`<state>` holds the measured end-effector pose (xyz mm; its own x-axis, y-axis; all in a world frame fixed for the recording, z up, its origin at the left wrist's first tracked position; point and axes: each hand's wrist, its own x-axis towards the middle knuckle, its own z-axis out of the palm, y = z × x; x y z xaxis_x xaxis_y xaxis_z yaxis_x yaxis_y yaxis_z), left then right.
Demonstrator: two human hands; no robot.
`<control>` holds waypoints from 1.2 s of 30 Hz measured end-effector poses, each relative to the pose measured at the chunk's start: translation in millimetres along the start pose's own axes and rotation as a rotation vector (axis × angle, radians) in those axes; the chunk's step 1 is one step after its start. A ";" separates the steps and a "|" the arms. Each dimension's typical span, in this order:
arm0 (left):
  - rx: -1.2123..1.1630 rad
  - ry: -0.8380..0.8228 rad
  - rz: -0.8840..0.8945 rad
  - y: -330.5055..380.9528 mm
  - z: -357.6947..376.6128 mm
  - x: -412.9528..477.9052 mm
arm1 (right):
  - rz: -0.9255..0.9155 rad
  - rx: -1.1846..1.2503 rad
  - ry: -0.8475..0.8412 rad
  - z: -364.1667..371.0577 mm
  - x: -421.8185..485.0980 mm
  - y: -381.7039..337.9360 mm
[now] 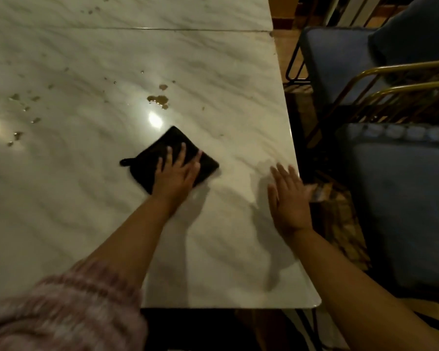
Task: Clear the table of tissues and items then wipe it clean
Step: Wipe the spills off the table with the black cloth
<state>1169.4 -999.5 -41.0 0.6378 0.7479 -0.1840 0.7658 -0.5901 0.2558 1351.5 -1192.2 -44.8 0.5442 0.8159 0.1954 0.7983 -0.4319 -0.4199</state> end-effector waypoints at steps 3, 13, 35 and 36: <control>-0.012 -0.023 -0.105 36.8 4.7 8.9 | -0.147 -0.186 -0.087 1.5 -4.9 -4.2; 0.093 0.021 0.249 -66.7 14.6 -128.2 | -0.032 0.012 -0.259 5.9 25.1 -49.9; 0.046 0.072 -0.146 -248.9 -70.2 48.9 | 0.349 -0.244 -0.239 94.8 176.4 -120.9; 0.044 0.054 -0.228 -257.6 -80.0 76.1 | 0.345 -0.280 -0.251 98.1 176.6 -119.5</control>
<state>1014.0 -766.3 -44.9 0.4435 0.8779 -0.1807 0.8931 -0.4159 0.1715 1326.8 -958.8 -47.1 0.7368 0.6600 -0.1464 0.6403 -0.7508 -0.1623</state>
